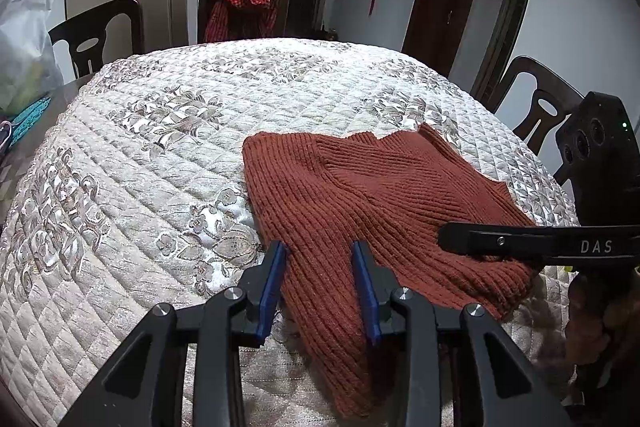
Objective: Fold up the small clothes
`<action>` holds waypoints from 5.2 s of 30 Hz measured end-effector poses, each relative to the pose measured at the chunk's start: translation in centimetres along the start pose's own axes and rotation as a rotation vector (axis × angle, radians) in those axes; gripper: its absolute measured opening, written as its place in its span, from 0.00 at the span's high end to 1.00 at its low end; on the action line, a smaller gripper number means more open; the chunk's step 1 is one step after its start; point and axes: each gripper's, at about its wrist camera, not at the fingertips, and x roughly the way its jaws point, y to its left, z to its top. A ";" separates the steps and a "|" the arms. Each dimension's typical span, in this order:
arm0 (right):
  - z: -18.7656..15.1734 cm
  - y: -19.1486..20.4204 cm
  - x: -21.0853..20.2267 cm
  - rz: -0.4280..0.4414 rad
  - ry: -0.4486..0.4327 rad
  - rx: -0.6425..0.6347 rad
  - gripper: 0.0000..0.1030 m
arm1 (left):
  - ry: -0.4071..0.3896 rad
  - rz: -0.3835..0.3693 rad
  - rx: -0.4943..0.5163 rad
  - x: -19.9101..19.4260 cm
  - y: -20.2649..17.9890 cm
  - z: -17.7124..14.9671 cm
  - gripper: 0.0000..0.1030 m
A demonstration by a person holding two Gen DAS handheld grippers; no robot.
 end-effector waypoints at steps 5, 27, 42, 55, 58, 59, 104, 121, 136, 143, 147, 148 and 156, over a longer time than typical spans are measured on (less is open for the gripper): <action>0.2 0.2 -1.0 0.011 -0.022 -0.020 0.87 | -0.006 0.005 0.009 -0.3 -0.3 0.2 0.63; -0.1 -4.4 -7.9 -0.101 -0.137 0.003 0.87 | -0.004 -0.049 0.083 0.0 -4.2 0.6 0.57; -1.1 -6.5 -7.9 -0.120 -0.118 0.036 0.87 | 0.001 -0.073 0.087 0.0 -4.5 1.0 0.57; -3.7 -1.6 -8.4 -0.173 -0.080 -0.171 0.87 | 0.007 -0.112 0.115 0.2 -5.1 1.0 0.57; -4.3 -4.7 -8.6 -0.172 -0.091 -0.090 0.90 | 0.010 -0.105 0.128 0.7 -5.5 0.5 0.57; -4.3 -5.1 -8.9 -0.183 -0.099 -0.072 0.89 | 0.008 -0.103 0.130 0.7 -5.6 0.4 0.57; -4.3 -2.6 -8.0 -0.329 -0.111 -0.173 0.82 | 0.022 -0.129 0.059 -1.2 -4.8 -1.5 0.68; -3.2 -1.7 -8.8 -0.320 -0.194 -0.155 0.80 | 0.008 -0.100 -0.067 -0.8 -2.4 0.5 0.68; -1.6 -4.8 -8.3 -0.299 -0.180 -0.031 0.55 | 0.032 -0.151 -0.095 0.6 -2.1 1.6 0.58; -0.7 -6.4 -7.5 -0.263 -0.160 0.023 0.55 | 0.059 -0.162 -0.119 1.9 -2.1 1.4 0.52; -0.7 -7.2 -7.1 -0.225 -0.153 0.047 0.47 | 0.064 -0.160 -0.116 2.1 -2.3 1.3 0.51; -0.6 -7.2 -7.1 -0.222 -0.153 0.046 0.47 | 0.064 -0.159 -0.115 2.2 -2.4 1.4 0.50; -0.1 -7.5 -6.8 -0.187 -0.149 0.052 0.47 | 0.070 -0.149 -0.094 3.0 -3.1 1.4 0.47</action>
